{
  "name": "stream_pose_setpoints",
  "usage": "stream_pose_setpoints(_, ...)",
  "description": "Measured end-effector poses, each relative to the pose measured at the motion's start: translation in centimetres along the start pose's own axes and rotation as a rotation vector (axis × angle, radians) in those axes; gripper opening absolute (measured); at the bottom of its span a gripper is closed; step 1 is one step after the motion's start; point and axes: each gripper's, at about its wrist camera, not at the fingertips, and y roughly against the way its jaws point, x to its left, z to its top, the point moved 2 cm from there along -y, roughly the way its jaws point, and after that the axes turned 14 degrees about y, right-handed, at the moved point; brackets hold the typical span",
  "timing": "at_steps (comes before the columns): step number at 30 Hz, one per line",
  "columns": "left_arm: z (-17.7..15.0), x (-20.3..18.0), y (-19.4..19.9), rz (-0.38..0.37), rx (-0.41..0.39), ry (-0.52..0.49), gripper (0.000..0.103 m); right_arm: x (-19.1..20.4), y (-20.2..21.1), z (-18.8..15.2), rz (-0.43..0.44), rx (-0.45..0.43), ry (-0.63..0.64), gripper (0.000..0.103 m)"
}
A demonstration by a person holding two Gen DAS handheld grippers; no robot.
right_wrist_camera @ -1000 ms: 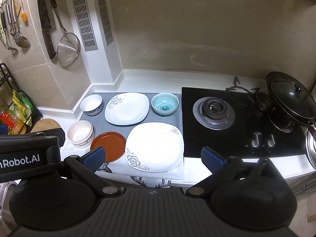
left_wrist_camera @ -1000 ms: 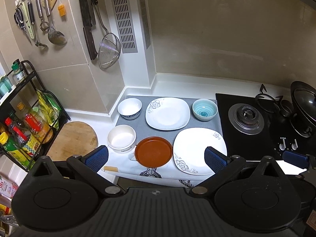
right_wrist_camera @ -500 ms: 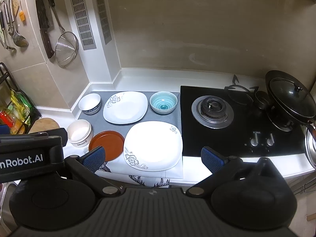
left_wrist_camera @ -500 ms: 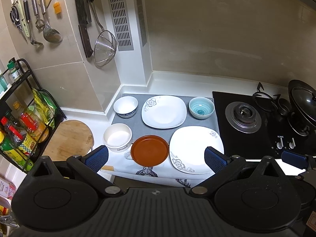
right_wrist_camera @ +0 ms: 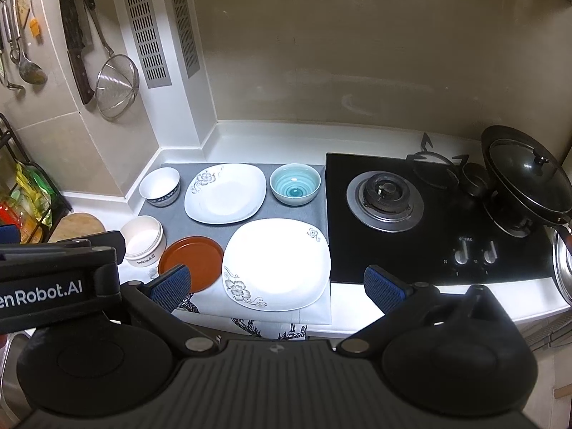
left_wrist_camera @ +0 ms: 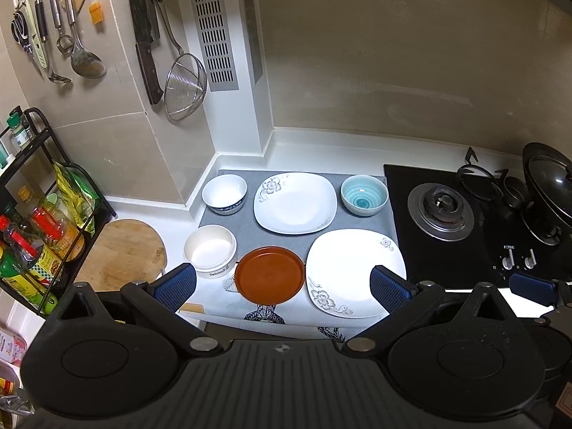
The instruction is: Organize plates and bowls
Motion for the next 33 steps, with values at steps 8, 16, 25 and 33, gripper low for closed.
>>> stream_pose_setpoints(8, 1.0, 0.5, -1.7, 0.005, 0.005, 0.001, 0.103, 0.7, -1.7, 1.4, -0.013, 0.008, 0.014, 0.103)
stream_pose_setpoints(16, 3.0, 1.4, -7.2, -0.044, 0.050, 0.015, 0.103, 0.9, -6.7, 2.7, 0.014, 0.036, -0.043, 0.103)
stream_pose_setpoints(25, 3.3, 2.6, -21.2, -0.299, 0.151, -0.049, 0.103, -2.4, -16.9, -0.1, -0.083, 0.050, 0.010, 0.103)
stream_pose_setpoints(33, 2.7, -0.1, -35.7, -0.433, 0.412, -0.102, 0.060, -6.8, -23.2, -5.1, 0.108, -0.027, -0.059, 0.103)
